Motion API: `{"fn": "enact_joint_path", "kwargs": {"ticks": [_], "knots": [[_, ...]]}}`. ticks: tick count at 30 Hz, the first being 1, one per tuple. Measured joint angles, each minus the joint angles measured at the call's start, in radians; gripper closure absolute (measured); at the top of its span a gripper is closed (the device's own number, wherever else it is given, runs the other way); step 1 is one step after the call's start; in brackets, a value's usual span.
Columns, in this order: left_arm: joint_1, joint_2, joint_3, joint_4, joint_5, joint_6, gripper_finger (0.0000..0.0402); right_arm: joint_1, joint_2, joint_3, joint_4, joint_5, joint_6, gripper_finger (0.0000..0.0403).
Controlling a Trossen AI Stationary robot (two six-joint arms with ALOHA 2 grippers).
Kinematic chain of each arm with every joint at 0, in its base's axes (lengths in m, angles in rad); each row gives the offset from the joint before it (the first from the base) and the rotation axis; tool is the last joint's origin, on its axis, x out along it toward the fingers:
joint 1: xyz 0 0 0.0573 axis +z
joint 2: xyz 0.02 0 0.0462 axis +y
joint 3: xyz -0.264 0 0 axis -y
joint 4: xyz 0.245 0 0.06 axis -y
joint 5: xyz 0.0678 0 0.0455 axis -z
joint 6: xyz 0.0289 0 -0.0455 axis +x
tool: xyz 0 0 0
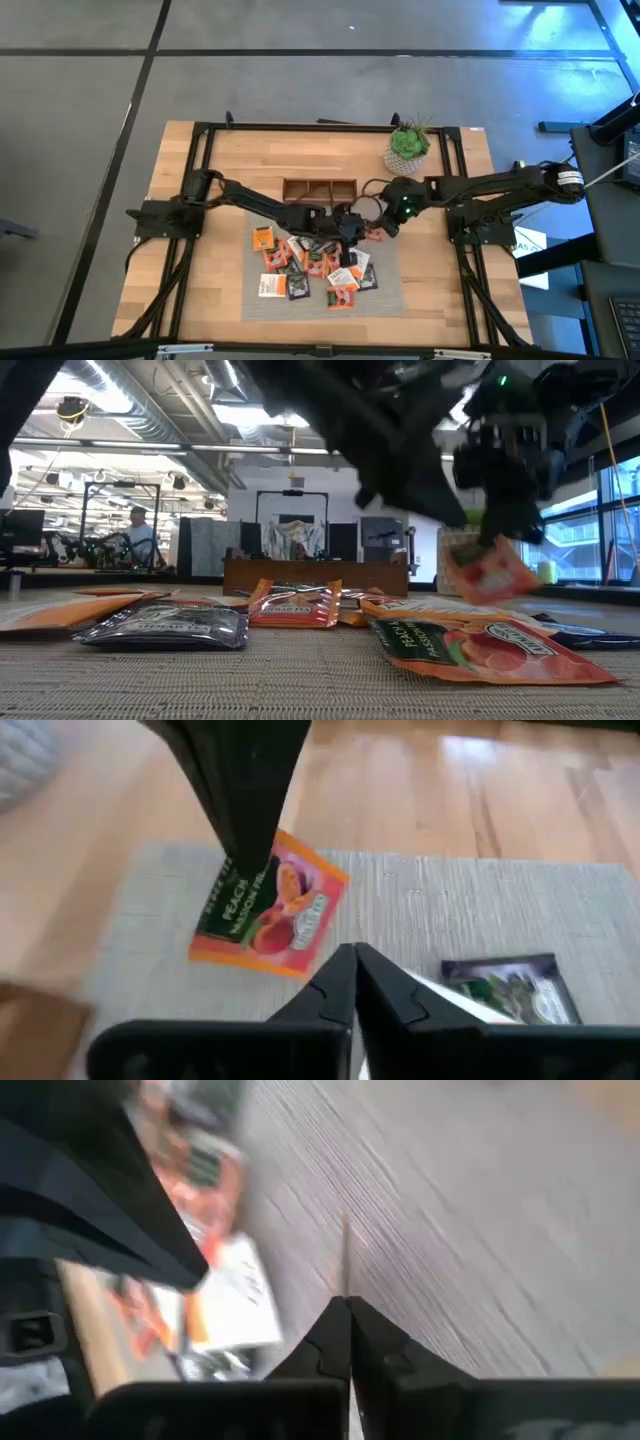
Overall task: Pick & Place Tea
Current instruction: Put the orange tea bag into the right section of the wooden organizer
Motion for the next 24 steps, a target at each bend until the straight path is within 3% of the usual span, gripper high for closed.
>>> {"fn": "enact_joint_path", "kwargs": {"ticks": [8,11,14,19,24], "knots": [[0.019,-0.314,-0.001,-0.336,-0.016,0.043,0.0398,-0.009,-0.130,0.143,0.002,0.313,-0.326,0.0401],[0.026,-0.452,-0.061,-0.314,-0.014,0.043,0.0398,-0.029,-0.108,0.221,0.009,0.356,-0.451,0.0402],[0.022,-0.592,-0.197,-0.185,-0.012,0.036,0.0398,-0.067,-0.052,0.281,0.007,0.366,-0.555,0.0402],[0.003,-0.796,-0.417,0.065,-0.016,0.018,0.0398,-0.139,0.091,0.337,0.010,0.257,-0.709,0.0402],[-0.017,-0.892,-0.547,0.144,-0.042,-0.032,0.0398,-0.212,0.219,0.341,0.059,0.175,-0.748,0.0402]]}}
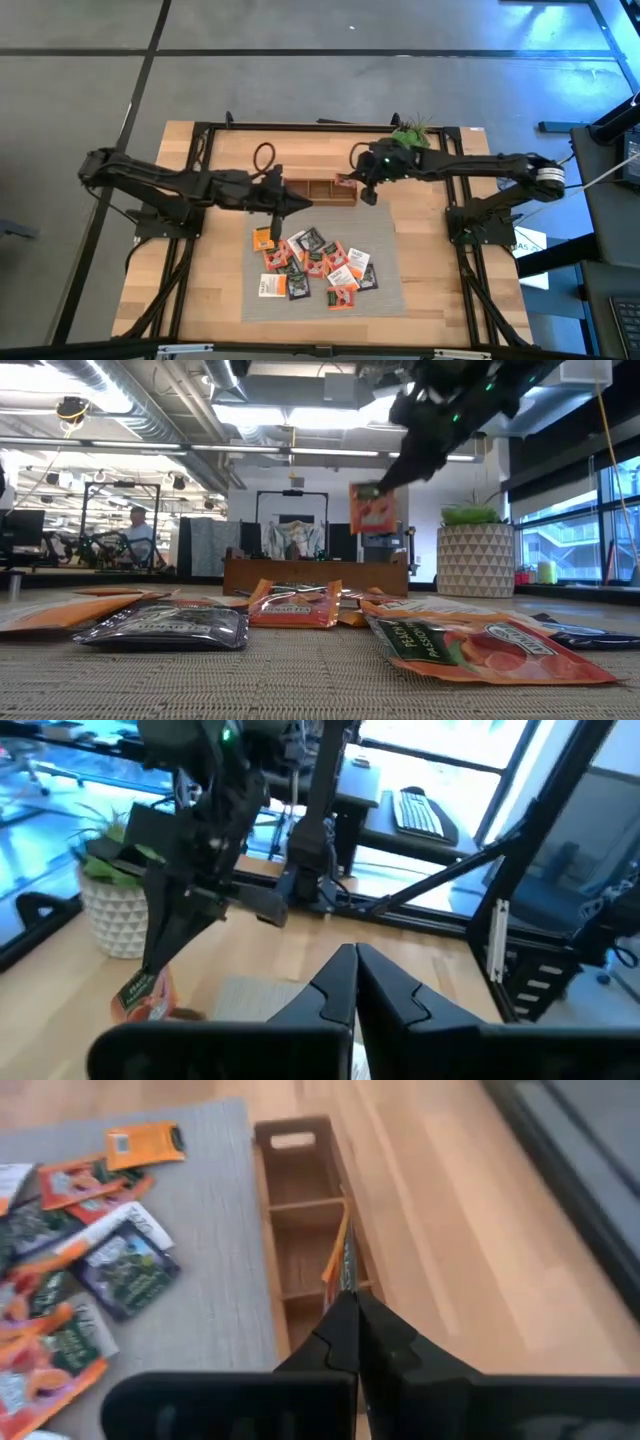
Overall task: Pick & Place Tea
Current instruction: Put the orange tea bag into the right section of the wooden organizer
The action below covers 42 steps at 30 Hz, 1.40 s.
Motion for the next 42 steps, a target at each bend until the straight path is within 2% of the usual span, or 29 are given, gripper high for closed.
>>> {"fn": "enact_joint_path", "kwargs": {"ticks": [5,11,26,33,37,42], "knots": [[-0.014,-0.018,-0.044,-0.016,-0.052,-0.027,0.0398,-0.052,0.078,0.000,0.046,-0.035,-0.018,0.0401],[-0.013,-0.007,-0.043,-0.017,-0.054,-0.029,0.0398,-0.081,0.125,0.000,0.061,-0.074,-0.017,0.0400],[-0.013,-0.005,-0.043,-0.040,-0.051,-0.003,0.0398,-0.079,0.183,0.001,0.076,-0.055,-0.048,0.0397],[-0.013,-0.005,-0.043,-0.067,-0.051,-0.002,0.0398,-0.080,0.181,0.001,0.078,-0.051,-0.090,0.0364],[-0.013,-0.005,-0.043,-0.067,-0.051,-0.002,0.0398,-0.082,0.181,0.001,0.077,0.010,-0.088,0.0339],[-0.013,-0.005,-0.043,-0.068,-0.052,-0.002,0.0398,-0.083,0.159,0.001,0.081,0.183,-0.052,0.0320]]}}
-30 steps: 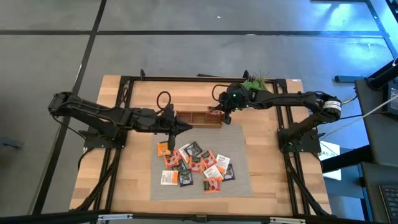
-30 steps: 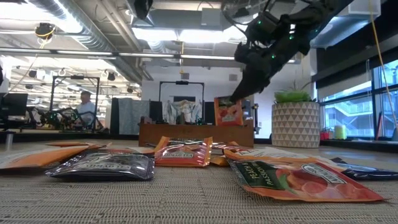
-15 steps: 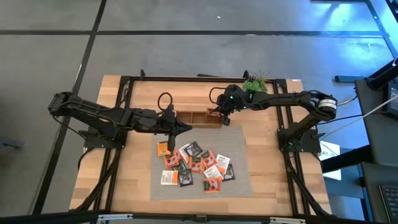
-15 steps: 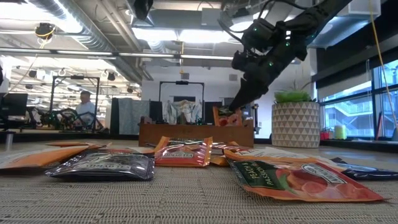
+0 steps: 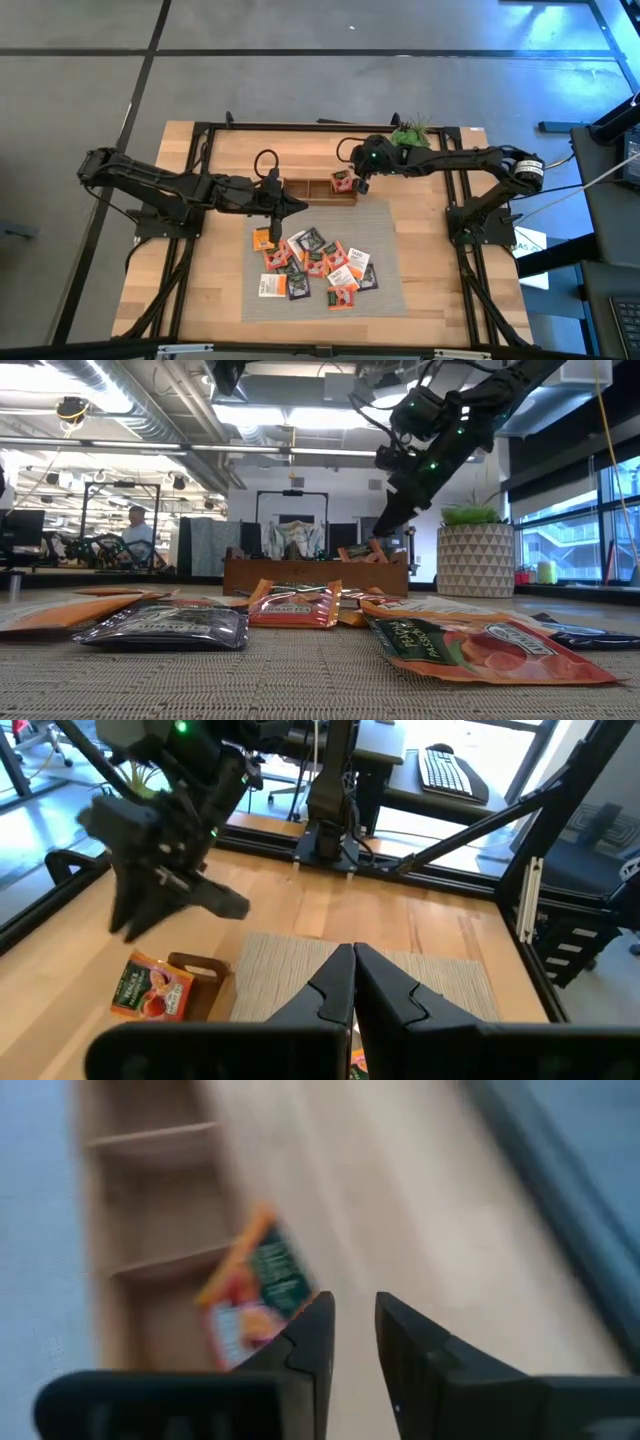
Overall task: Pick & Place Tea
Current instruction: Put the orange tea bag into the right section of the wooden organizer
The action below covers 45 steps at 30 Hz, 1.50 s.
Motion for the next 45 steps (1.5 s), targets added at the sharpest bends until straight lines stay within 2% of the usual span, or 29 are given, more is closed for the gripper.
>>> {"fn": "enact_joint_path", "kwargs": {"ticks": [5,11,18,23,25,29,37,40,45], "knots": [[0.000,0.000,0.000,0.000,0.001,-0.019,0.0398,0.000,-0.058,0.000,-0.009,0.017,0.014,0.0318],[0.000,0.000,0.000,0.000,0.003,-0.031,0.0398,0.000,-0.120,0.000,-0.076,-0.107,0.026,0.0318],[0.000,0.035,0.002,0.001,0.000,-0.055,0.0398,0.000,-0.101,0.000,-0.071,-0.177,0.059,0.0318],[0.004,0.098,0.002,0.005,0.000,-0.080,0.0398,-0.043,-0.061,0.001,-0.065,-0.315,0.098,0.0321],[0.009,0.121,0.002,0.008,0.001,-0.083,0.0398,-0.053,-0.049,0.001,-0.062,-0.318,0.097,0.0316],[0.010,0.143,0.002,0.010,0.000,-0.090,0.0398,-0.078,-0.044,0.001,-0.058,-0.320,0.119,0.0279],[0.010,0.145,0.002,0.012,0.000,-0.090,0.0398,-0.098,-0.044,0.001,0.024,-0.290,0.110,0.0157],[0.010,0.145,0.002,0.014,0.000,-0.090,0.0398,-0.098,-0.029,0.001,0.054,-0.307,0.156,0.0142],[0.010,0.145,0.002,0.015,-0.001,-0.090,0.0398,-0.101,0.027,-0.001,0.063,-0.360,0.179,0.0151]]}}
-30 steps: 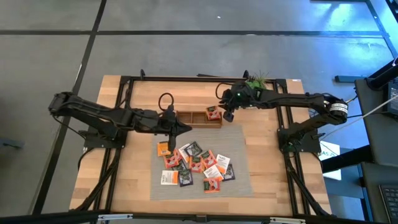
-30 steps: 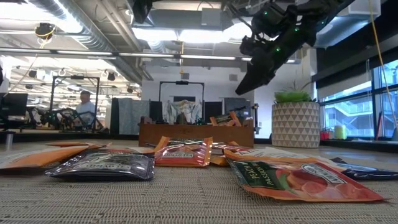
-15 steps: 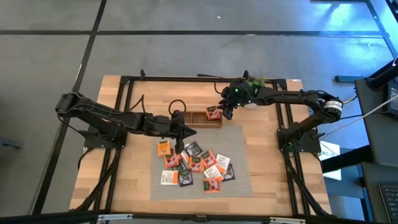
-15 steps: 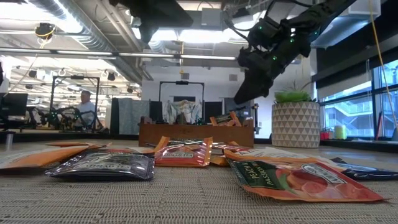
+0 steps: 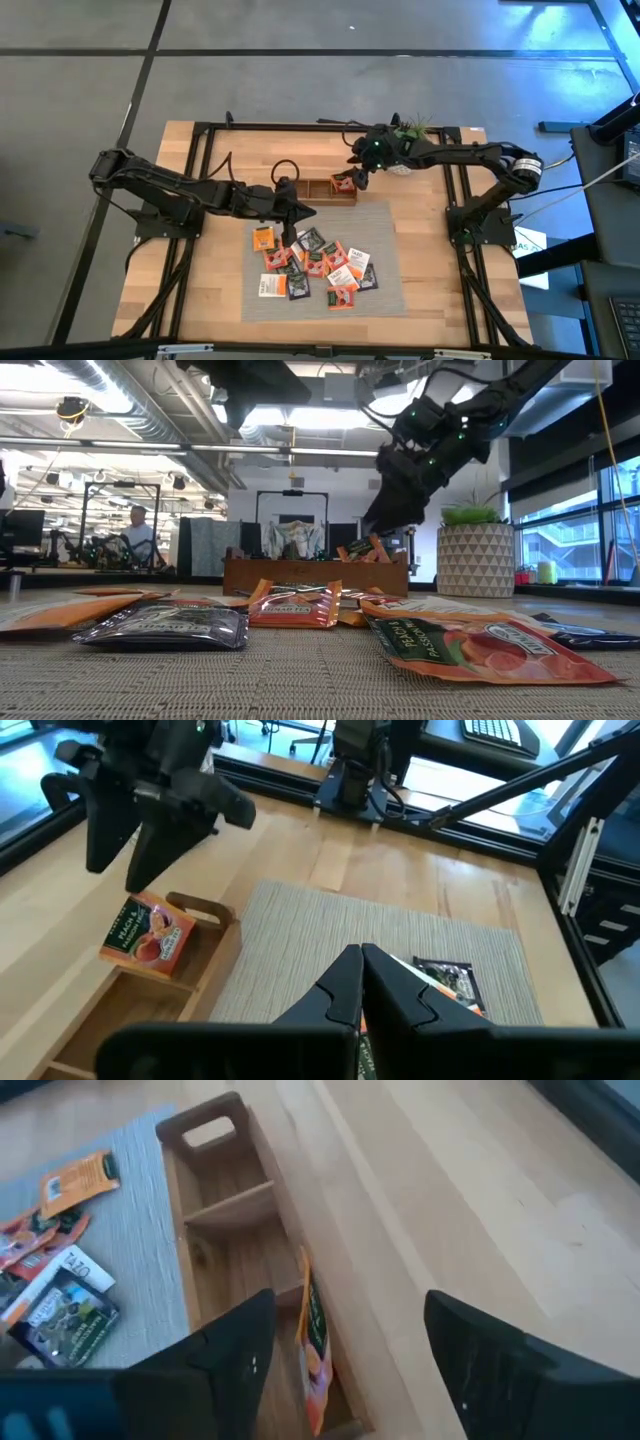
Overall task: Pick & Place Tea
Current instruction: Put the orange tea bag into the right section of the wooden organizer
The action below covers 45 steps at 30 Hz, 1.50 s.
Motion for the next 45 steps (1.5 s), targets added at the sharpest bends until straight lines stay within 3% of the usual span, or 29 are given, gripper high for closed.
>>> {"fn": "enact_joint_path", "kwargs": {"ticks": [17,28,38,45], "knots": [[0.000,0.000,0.000,-0.001,0.001,0.000,0.0397,0.000,0.078,0.000,0.034,-0.052,-0.010,0.0261],[0.000,-0.001,0.000,-0.008,0.001,0.001,0.0398,0.000,0.078,0.000,0.031,-0.054,0.011,0.0394],[0.000,-0.001,0.000,-0.008,0.000,0.003,0.0398,-0.012,-0.030,-0.003,0.050,-0.065,0.069,0.0398],[0.000,-0.001,0.000,-0.008,0.000,0.002,0.0397,-0.013,-0.138,-0.208,0.325,-0.064,0.156,0.0400]]}}
